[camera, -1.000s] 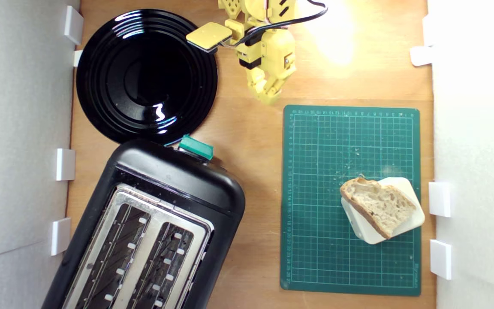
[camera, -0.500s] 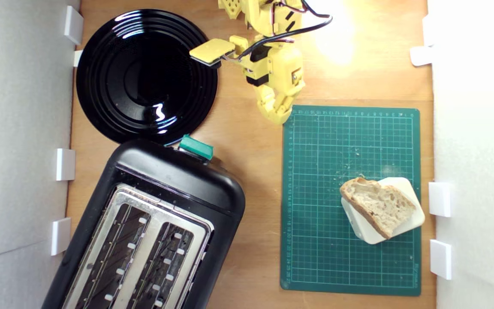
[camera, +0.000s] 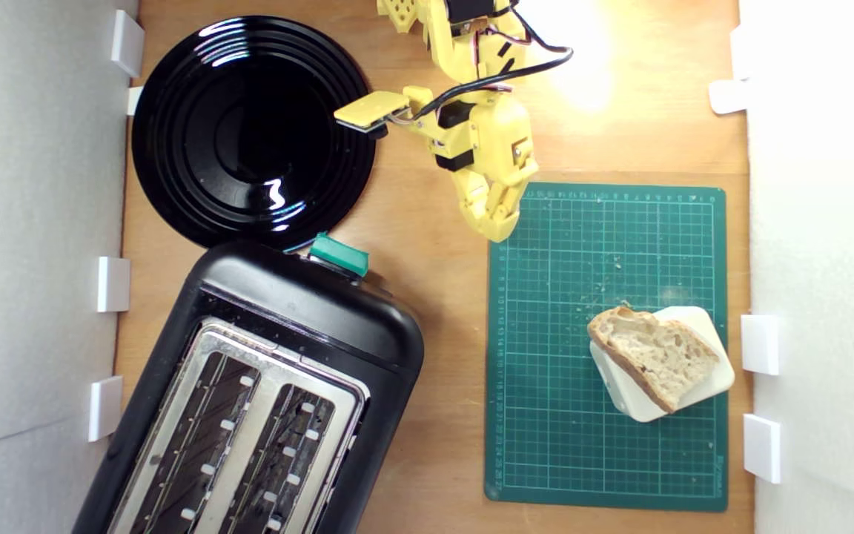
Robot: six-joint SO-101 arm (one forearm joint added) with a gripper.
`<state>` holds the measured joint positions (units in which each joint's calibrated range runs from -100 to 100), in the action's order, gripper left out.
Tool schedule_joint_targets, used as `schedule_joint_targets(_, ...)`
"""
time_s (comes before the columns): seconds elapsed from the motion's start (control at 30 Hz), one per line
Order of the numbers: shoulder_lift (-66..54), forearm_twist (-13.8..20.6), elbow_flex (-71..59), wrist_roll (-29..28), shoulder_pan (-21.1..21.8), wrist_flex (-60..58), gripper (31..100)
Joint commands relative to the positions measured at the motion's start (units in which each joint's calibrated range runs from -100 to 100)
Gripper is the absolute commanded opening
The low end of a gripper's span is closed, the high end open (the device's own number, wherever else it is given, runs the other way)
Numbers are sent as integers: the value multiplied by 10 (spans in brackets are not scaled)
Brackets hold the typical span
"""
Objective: Pick bread and place in toaster
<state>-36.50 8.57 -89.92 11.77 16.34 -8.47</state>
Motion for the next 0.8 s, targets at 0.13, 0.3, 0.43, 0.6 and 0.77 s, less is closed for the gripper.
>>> schedule_joint_targets(0.13, 131, 6, 38, -2, -1, -141, 696)
schedule_joint_targets(0.3, 198, 7, 38, 3, -3, -220, 733)
schedule_joint_targets(0.43, 239, 8, 45, 2, -1, -261, 761)
schedule_joint_targets(0.6, 293, 44, 98, -18, -2, -268, 788)
schedule_joint_targets(0.77, 343, 52, 145, -23, -1, -269, 791)
